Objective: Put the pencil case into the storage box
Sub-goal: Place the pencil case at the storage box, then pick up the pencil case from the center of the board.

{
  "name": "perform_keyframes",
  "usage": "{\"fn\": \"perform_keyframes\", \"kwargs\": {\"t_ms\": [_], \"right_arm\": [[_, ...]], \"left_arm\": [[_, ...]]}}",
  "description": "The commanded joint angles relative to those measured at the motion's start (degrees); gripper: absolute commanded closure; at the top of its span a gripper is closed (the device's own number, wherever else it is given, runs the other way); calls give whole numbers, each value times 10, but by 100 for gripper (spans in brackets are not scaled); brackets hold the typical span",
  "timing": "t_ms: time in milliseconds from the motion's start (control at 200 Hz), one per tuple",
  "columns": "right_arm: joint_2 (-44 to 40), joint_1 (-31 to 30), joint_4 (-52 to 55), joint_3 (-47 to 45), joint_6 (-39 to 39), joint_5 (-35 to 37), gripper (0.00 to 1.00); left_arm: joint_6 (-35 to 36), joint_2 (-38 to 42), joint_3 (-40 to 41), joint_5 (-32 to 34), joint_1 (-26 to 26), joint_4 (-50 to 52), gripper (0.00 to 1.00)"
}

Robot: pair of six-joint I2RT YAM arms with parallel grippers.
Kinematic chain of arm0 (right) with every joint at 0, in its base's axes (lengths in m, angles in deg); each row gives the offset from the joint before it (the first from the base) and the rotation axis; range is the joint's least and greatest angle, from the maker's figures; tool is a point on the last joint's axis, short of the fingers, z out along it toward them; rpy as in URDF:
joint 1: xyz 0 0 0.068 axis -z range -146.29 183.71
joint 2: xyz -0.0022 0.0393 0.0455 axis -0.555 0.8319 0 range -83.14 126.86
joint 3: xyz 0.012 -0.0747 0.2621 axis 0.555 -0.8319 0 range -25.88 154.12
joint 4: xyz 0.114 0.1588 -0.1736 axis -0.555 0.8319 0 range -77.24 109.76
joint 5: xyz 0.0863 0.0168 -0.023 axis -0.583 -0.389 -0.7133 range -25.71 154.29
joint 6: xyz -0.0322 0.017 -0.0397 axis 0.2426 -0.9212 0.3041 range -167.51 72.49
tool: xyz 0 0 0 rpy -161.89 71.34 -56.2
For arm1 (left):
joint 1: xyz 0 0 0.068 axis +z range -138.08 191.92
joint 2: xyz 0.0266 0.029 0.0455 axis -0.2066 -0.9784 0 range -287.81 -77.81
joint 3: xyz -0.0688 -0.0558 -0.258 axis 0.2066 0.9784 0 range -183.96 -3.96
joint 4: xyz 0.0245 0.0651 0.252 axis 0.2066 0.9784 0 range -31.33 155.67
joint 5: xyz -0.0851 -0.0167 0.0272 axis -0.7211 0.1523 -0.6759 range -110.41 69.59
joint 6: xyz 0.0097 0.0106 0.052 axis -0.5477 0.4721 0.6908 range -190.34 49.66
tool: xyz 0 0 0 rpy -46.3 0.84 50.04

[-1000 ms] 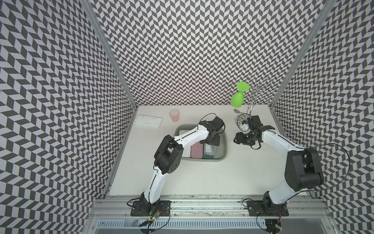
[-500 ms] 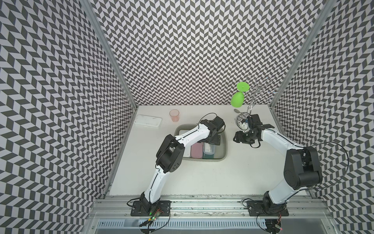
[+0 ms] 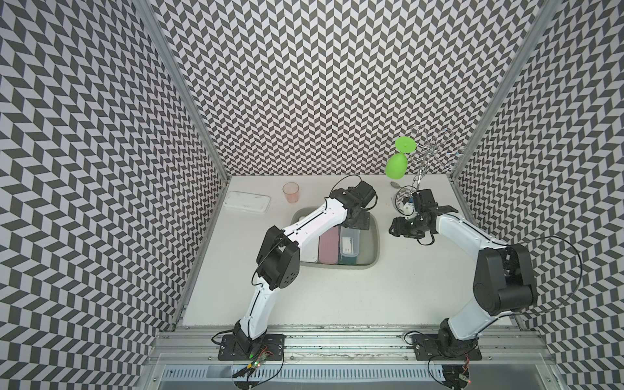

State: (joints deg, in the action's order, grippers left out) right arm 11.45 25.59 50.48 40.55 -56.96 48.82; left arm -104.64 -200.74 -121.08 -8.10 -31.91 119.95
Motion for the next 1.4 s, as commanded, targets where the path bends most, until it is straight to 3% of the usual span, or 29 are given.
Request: {"fn": "perform_keyframes", "kwargs": {"t_ms": [0, 140, 285, 396, 536, 621, 756, 891, 1092, 1397], "right_arm": [[2, 2, -12, 6, -2, -12, 37], [-5, 0, -18, 3, -6, -20, 37], [-9, -10, -23, 7, -6, -26, 37], [10, -31, -34, 36, -12, -28, 37], [91, -57, -35, 153, -15, -24, 38], [153, -71, -31, 248, -18, -26, 47], [244, -87, -17, 380, -30, -32, 53], [296, -101, -25, 446, -42, -34, 59], [336, -126, -25, 464, -50, -31, 59], [287, -146, -49, 353, -60, -10, 60]], "left_arm": [[0, 52, 7, 7, 26, 25, 0], [-11, 100, 53, -6, 70, 18, 0], [-2, 153, 113, -33, 149, -20, 0], [19, 147, 97, -34, 183, -19, 0], [35, 105, 31, -26, 189, 19, 0], [33, 100, 26, -26, 190, 29, 0], [30, 128, 78, -33, 190, 13, 0], [32, 163, 148, -41, 193, -6, 0], [43, 194, 216, -48, 203, -29, 0], [58, 203, 243, -55, 218, -44, 0]]}}
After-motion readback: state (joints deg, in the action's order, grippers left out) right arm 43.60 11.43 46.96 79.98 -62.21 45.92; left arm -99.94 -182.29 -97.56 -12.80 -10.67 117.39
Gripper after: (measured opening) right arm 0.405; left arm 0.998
